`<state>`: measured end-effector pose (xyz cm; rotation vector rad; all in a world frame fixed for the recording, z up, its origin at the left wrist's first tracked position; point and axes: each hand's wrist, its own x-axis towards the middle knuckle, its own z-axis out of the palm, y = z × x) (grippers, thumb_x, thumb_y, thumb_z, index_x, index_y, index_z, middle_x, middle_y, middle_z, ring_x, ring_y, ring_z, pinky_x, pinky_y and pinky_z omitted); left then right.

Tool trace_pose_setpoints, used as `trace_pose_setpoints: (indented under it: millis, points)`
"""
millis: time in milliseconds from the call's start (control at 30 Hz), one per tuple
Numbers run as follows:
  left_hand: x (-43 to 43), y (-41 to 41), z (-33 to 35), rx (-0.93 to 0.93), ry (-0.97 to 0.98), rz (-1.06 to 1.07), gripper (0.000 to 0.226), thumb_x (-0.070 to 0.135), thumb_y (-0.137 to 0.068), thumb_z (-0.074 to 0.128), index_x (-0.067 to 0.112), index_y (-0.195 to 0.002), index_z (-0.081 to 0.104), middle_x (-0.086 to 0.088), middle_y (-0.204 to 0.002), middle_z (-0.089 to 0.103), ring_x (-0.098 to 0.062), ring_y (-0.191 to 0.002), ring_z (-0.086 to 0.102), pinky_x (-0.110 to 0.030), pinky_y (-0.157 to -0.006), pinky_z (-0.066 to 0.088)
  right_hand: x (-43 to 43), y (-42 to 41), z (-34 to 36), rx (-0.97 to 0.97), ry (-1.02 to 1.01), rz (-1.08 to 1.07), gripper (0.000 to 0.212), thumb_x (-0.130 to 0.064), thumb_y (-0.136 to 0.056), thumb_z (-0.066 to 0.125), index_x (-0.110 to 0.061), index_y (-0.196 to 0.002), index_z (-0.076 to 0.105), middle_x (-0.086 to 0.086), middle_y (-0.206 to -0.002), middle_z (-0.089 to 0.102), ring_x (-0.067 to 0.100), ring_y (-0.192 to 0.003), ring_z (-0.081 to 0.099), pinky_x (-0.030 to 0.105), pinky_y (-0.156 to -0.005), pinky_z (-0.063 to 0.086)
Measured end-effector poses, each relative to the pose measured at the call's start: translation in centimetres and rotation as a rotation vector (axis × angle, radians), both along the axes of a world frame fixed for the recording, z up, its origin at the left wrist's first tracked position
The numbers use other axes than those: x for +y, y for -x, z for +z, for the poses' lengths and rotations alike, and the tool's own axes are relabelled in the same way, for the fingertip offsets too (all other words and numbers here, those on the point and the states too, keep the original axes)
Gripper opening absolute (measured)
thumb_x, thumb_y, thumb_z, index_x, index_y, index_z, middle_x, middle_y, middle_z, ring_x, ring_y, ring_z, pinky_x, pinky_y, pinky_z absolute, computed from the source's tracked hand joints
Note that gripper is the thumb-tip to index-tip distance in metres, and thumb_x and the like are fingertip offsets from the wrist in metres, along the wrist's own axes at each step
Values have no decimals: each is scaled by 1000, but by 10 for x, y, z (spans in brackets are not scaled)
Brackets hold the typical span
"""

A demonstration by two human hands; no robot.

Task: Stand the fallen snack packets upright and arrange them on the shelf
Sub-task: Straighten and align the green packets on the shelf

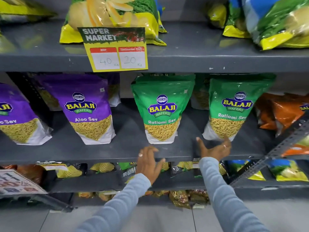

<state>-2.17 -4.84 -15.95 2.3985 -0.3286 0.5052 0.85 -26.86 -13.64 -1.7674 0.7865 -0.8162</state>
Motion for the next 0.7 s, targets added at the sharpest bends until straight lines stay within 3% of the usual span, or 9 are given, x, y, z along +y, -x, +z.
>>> trace_pose_setpoints:
  millis: [67, 133, 167, 233, 333, 533, 700]
  points:
    - [-17, 5, -4, -24, -146, -214, 38, 46, -83, 53, 19, -109, 45, -10, -108, 63, -21, -101, 52, -34, -90, 44, -25, -5, 7, 146, 29, -42, 125, -36, -45, 90, -4, -143, 18, 26, -148, 25, 40, -139, 21, 50, -115, 18]
    - [-40, -1, 3, 38, -258, -346, 48, 49, -86, 51, 18, -122, 46, -10, -126, 59, -27, -118, 53, -40, -101, 46, -43, -16, 15, 230, 17, -6, 137, -35, -43, 90, -5, -146, 4, 23, -154, 13, 36, -144, 11, 46, -118, 11]
    - [-51, -6, 10, 97, -299, -386, 55, 49, -88, 50, 16, -131, 42, -11, -138, 51, -29, -129, 46, -44, -109, 40, -49, -22, 18, 245, 8, 19, 140, -34, -43, 90, -6, -146, 1, 21, -155, 10, 34, -145, 9, 43, -118, 10]
    - [-68, -18, 20, 208, -432, -427, 69, 51, -90, 46, 13, -145, 27, -11, -156, 28, -29, -145, 23, -43, -120, 19, -59, -31, 24, 232, -45, 51, 142, -31, -41, 92, -12, -147, -1, 15, -157, 11, 27, -145, 13, 34, -118, 10]
    - [-76, -31, 17, 263, -681, -425, 79, 58, -92, 33, 12, -150, 5, -10, -162, 4, -27, -150, 0, -40, -122, 0, -66, -33, 24, 177, -105, 51, 137, -22, -39, 93, -14, -147, 8, 9, -153, 27, 21, -140, 28, 21, -112, 15]
    - [-76, -31, 3, 193, -773, -386, 87, 63, -88, 29, 12, -150, -3, -10, -162, 0, -27, -150, -4, -38, -115, -14, -65, -27, 21, 173, -37, 27, 135, -33, -34, 93, -15, -144, 17, 12, -147, 37, 28, -136, 35, 32, -113, 25]
    - [-74, -31, 8, 228, -788, -409, 85, 62, -91, 31, 12, -150, -5, -9, -162, -4, -25, -150, -7, -36, -117, -12, -67, -23, 21, 168, 0, 42, 134, -34, -34, 93, -15, -144, 19, 15, -144, 39, 31, -135, 35, 37, -112, 28]
